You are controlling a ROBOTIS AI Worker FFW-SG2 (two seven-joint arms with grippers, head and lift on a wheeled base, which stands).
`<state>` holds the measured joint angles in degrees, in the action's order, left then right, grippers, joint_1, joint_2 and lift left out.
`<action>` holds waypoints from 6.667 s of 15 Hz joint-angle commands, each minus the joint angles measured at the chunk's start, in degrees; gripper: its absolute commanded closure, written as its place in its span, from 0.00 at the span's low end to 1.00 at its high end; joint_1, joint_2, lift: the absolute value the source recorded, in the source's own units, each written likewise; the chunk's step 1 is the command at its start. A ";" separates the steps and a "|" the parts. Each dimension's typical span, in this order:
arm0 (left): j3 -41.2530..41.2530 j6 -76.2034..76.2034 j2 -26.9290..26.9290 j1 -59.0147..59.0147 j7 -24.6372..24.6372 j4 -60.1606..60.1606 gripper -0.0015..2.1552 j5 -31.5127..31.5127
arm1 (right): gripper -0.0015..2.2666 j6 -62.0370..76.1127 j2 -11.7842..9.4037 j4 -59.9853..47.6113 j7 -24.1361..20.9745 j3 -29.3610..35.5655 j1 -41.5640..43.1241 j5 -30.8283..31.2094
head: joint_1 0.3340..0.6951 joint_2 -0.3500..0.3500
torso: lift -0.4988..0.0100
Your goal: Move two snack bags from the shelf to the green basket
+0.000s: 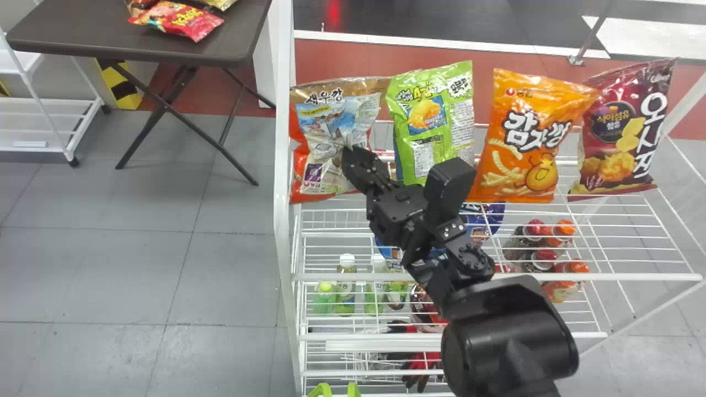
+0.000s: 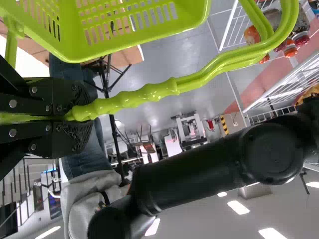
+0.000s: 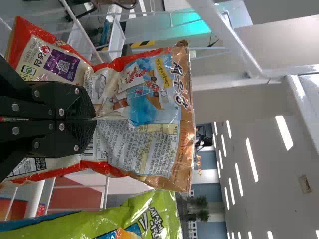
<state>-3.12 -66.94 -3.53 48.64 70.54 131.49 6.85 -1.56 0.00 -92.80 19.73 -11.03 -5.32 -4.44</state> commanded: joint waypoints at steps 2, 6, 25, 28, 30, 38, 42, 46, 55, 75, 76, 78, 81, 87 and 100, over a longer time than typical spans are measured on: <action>-0.39 -0.17 -0.07 -0.03 -0.05 0.60 0.99 -0.09 | 0.99 -3.15 0.05 -7.92 2.86 0.92 -5.23 -1.45 | 1.00 0.38 | 0.96; -0.04 -0.53 -0.16 0.05 0.39 1.57 0.99 0.00 | 0.99 -7.55 0.05 -23.12 3.48 1.71 -15.78 -2.86 | 1.00 0.37 | 0.96; -0.92 -0.88 0.54 -1.00 -1.02 1.48 0.99 0.27 | 0.99 -88.41 -7.47 -60.74 14.29 25.88 -43.55 -11.47 | 1.00 0.00 | 0.96; -1.18 -0.88 0.54 -0.83 -1.02 1.84 0.99 0.27 | 0.99 -87.00 -8.96 -57.40 14.02 20.87 -43.99 -10.24 | 1.00 0.00 | 0.96; -1.36 -0.88 0.46 -0.56 -1.02 2.27 0.99 0.27 | 0.99 -82.08 -9.14 -52.74 13.76 16.04 -42.67 -7.78 | 1.00 0.00 | 0.96; -1.10 -0.35 0.37 0.41 -0.49 2.98 0.99 0.27 | 0.00 -78.21 -9.32 -41.67 14.20 13.67 -35.64 -6.20 | 1.00 0.00 | 0.96; -1.98 -0.35 0.46 0.32 -1.19 3.24 0.99 -0.35 | 0.03 -74.70 -9.14 -43.34 15.96 19.47 -35.46 -11.03 | 1.00 0.00 | 0.96; -2.06 -0.53 0.46 0.32 -1.28 3.15 0.99 -0.79 | 0.04 -49.21 -7.91 -42.72 15.96 23.07 -33.71 -11.65 | 1.00 0.00 | 0.96; -2.24 -0.70 0.54 0.14 -1.81 2.63 0.99 -1.76 | 0.04 -4.91 -4.22 -28.31 6.90 25.09 -22.90 -8.22 | 1.00 0.00 | 0.96; -1.10 -7.20 0.72 -5.57 -2.86 0.87 0.99 -2.02 | 0.99 -2.10 -5.27 9.66 -1.71 23.25 8.04 2.06 | 1.00 0.00 | 0.96; -1.01 -7.20 0.72 -5.66 -2.86 0.87 0.99 -1.93 | 0.99 -1.57 -5.27 9.48 -1.53 23.16 7.87 2.15 | 1.00 0.00 | 0.96; -1.10 -7.38 0.72 -5.66 -2.86 0.87 0.99 -1.84 | 0.99 -1.04 -5.27 8.34 -1.53 23.25 6.72 1.80 | 1.00 0.00 | 0.96; -1.10 -7.73 0.72 -5.66 -2.86 1.13 0.99 -1.84 | 0.99 -1.04 -5.36 5.97 -0.57 23.60 4.97 1.10 | 1.00 0.00 | 0.96; -1.45 -8.08 0.63 -4.60 -2.69 2.54 0.99 -1.84 | 0.99 -1.92 -5.27 -5.46 -1.27 24.57 -2.68 -0.31 | 1.00 0.00 | 0.96; -2.50 -7.38 0.90 -3.81 -2.95 4.21 0.99 -1.84 | 0.99 -55.89 -5.10 -51.16 5.23 34.94 -32.39 -19.56 | 1.00 0.00 | 0.96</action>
<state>-5.31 -74.62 -2.72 44.91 67.54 135.69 5.01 -49.94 -5.19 -141.49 24.34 22.86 -35.93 -21.64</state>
